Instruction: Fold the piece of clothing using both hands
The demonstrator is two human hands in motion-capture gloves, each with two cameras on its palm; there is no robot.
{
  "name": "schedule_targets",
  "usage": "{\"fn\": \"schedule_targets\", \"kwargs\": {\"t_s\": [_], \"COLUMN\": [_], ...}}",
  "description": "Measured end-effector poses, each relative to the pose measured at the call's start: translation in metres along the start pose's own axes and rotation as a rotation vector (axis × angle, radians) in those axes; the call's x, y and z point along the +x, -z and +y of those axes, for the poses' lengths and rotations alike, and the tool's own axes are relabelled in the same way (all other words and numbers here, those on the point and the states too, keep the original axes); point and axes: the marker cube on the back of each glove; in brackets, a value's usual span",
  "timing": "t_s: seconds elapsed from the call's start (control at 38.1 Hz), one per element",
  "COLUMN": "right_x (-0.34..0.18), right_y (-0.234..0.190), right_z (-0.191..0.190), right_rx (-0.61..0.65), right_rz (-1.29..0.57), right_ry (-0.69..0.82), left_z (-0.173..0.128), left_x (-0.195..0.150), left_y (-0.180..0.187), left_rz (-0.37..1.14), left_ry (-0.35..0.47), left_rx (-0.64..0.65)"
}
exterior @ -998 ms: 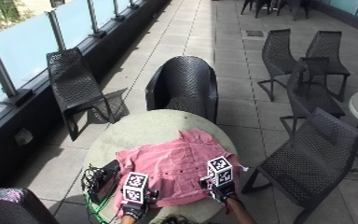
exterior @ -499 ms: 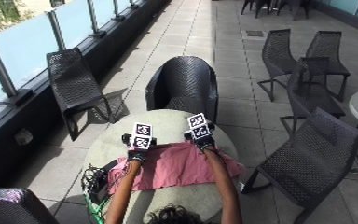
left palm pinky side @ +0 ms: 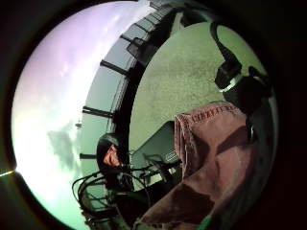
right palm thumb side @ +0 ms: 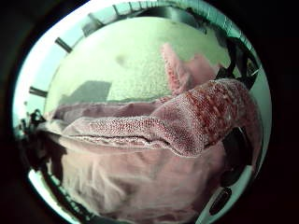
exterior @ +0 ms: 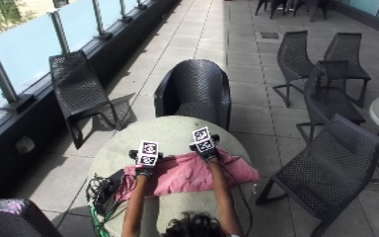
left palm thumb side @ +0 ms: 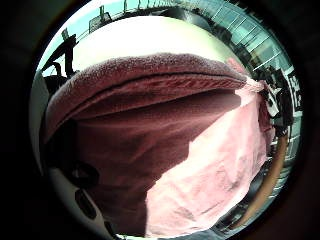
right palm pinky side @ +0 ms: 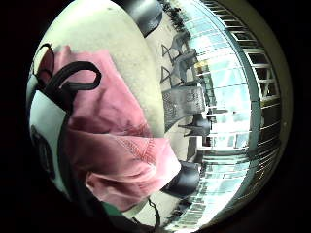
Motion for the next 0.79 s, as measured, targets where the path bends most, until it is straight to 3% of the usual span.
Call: {"fn": "schedule_targets", "kwargs": {"t_s": [0.16,0.21,0.32,0.42,0.53,0.63,0.68,0.79], "right_x": [0.033,0.048,0.073,0.119,0.139,0.148,0.150,0.151], "right_y": [0.020,0.023,0.014,-0.018,-0.042,-0.063,-0.072,-0.079], "right_z": [0.043,0.061,0.095,0.142,0.183,0.199,0.201,0.190], "right_rx": [-0.086,-0.097,-0.061,-0.179,-0.430,-0.555,-0.575,-0.457], "right_rz": [-0.108,-0.179,-0.372,-0.355,-0.365,-0.492,-0.562,-0.614], "right_ry": [-0.044,-0.062,-0.134,-0.461,-0.659,-0.733,-0.753,-0.770], "left_z": [0.041,0.047,0.052,0.054,0.075,0.091,0.095,0.090], "left_x": [0.003,0.002,-0.001,0.010,0.024,0.033,0.038,0.041], "left_y": [0.010,0.011,0.009,-0.005,-0.019,-0.035,-0.039,-0.042], "left_rz": [0.116,0.126,0.099,0.105,0.115,0.118,0.142,0.213], "left_ry": [-0.007,-0.002,0.015,-0.006,-0.019,-0.038,-0.051,-0.056], "left_rx": [-0.293,-0.293,-0.150,-0.100,-0.258,-0.413,-0.463,-0.393]}}
